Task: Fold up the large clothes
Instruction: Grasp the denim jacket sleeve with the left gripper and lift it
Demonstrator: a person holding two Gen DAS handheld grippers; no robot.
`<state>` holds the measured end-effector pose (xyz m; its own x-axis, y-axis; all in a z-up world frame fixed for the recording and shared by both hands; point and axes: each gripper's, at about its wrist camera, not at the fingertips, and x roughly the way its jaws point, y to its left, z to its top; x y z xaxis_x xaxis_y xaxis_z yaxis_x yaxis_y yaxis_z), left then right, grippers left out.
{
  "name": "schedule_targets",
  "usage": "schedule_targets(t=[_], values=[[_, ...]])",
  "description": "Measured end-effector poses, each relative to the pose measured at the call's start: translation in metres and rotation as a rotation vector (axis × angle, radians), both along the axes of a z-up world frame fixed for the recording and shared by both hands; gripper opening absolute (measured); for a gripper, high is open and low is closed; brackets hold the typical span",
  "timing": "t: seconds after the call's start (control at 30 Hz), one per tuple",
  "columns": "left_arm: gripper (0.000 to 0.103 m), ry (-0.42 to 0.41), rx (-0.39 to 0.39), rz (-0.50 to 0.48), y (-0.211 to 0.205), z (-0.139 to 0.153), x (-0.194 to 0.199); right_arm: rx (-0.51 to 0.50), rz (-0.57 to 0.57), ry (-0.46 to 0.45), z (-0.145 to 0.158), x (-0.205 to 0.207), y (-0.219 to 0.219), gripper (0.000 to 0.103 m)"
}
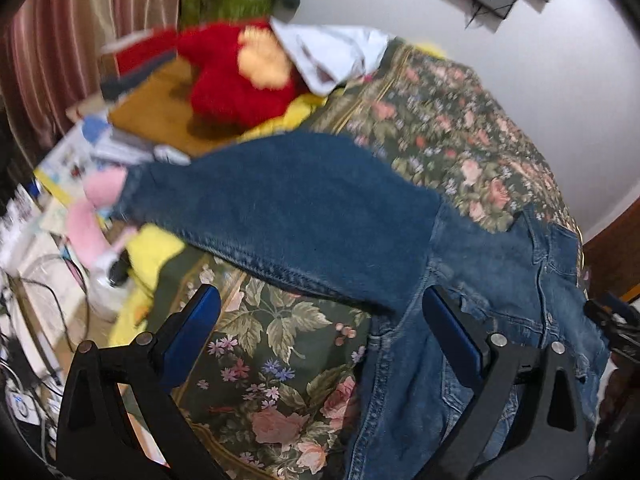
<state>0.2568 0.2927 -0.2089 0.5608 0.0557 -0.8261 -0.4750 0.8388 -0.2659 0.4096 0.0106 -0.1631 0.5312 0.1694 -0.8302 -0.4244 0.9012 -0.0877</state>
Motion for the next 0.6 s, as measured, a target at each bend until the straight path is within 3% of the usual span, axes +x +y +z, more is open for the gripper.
schedule_targets(t=[0.07,0.2,0.3,0.4,0.53,0.6], values=[[0.102,0.008,-0.066,0.016,0.012,-0.013,0.002,-0.041,0.013,0.028,-0.017,0.012,0.010,0.103],[0.091,0.010,-0.254,0.070,0.037,-0.037,0.006,-0.100,0.049,0.081,-0.043,0.028,0.029,0.103],[0.090,-0.018,-0.338,0.108,0.051,-0.043,0.007,-0.122,0.094,0.097,-0.058,0.034,0.045,0.103],[0.090,-0.046,-0.341,0.105,0.060,-0.042,0.016,-0.127,0.145,0.132,-0.071,0.036,0.060,0.103],[0.082,-0.018,-0.273,0.135,0.072,-0.044,0.029,-0.117,0.169,0.198,-0.090,0.039,0.075,0.103],[0.065,0.006,-0.205,0.156,0.074,-0.041,0.034,-0.122,0.175,0.233,-0.102,0.039,0.080,0.103]])
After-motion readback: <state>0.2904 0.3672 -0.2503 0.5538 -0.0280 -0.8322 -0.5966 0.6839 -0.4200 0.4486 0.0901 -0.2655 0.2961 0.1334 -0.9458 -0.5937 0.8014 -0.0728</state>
